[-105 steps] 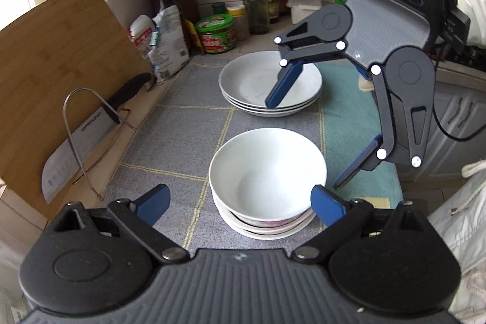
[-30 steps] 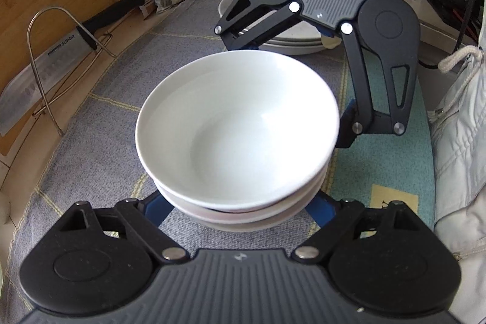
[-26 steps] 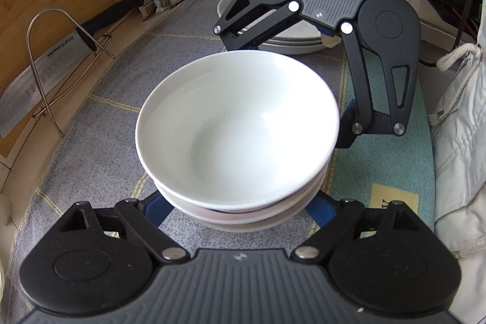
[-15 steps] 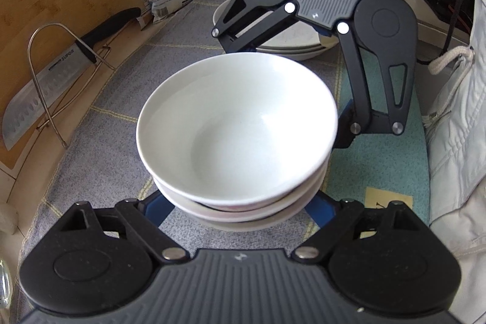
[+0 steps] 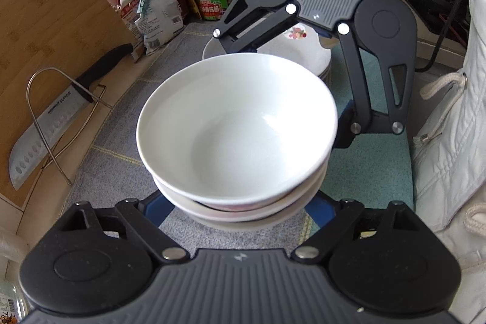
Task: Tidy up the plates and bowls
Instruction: 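Lift the stacked bowls with both tools off the towel, then carry the stacked bowls with both tools over the plate stack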
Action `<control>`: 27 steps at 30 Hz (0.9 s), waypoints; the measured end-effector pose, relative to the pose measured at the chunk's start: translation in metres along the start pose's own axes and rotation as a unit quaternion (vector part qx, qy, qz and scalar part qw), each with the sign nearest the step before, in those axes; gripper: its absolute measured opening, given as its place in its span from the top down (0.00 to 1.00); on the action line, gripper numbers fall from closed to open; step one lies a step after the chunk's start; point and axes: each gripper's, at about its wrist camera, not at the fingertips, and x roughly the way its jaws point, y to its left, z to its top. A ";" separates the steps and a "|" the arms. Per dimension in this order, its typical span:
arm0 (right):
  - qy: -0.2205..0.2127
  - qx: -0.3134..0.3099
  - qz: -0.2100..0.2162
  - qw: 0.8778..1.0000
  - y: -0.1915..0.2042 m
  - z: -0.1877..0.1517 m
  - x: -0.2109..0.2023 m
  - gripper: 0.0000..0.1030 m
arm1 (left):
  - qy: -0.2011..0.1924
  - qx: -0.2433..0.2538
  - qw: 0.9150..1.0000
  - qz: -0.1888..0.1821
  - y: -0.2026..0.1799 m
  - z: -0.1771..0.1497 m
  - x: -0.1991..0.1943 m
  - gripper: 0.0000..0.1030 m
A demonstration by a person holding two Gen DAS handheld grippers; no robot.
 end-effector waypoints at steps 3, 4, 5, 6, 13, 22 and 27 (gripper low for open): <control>0.000 0.007 -0.007 1.000 -0.002 -0.007 -0.011 0.17 | -0.004 0.008 1.000 -0.005 -0.002 0.010 0.002 0.12; 0.000 0.010 -0.009 1.000 -0.003 -0.009 -0.014 0.17 | -0.006 0.010 1.000 -0.006 -0.002 0.013 0.003 0.12; 0.000 0.011 -0.014 1.000 -0.004 -0.011 -0.018 0.17 | -0.009 0.015 1.000 -0.006 -0.003 0.017 0.005 0.12; 0.001 0.013 -0.019 1.000 -0.005 -0.013 -0.022 0.17 | -0.012 0.020 1.000 -0.007 -0.004 0.021 0.007 0.12; 0.004 0.036 -0.051 0.998 -0.017 -0.039 -0.045 0.17 | -0.030 0.056 0.998 -0.015 -0.008 0.053 0.026 0.12; 0.014 0.062 -0.082 0.995 -0.030 -0.070 -0.068 0.17 | -0.045 0.086 0.995 -0.035 -0.014 0.087 0.052 0.12; 0.019 0.071 -0.096 0.993 -0.034 -0.082 -0.077 0.17 | -0.052 0.099 0.993 -0.040 -0.017 0.100 0.064 0.12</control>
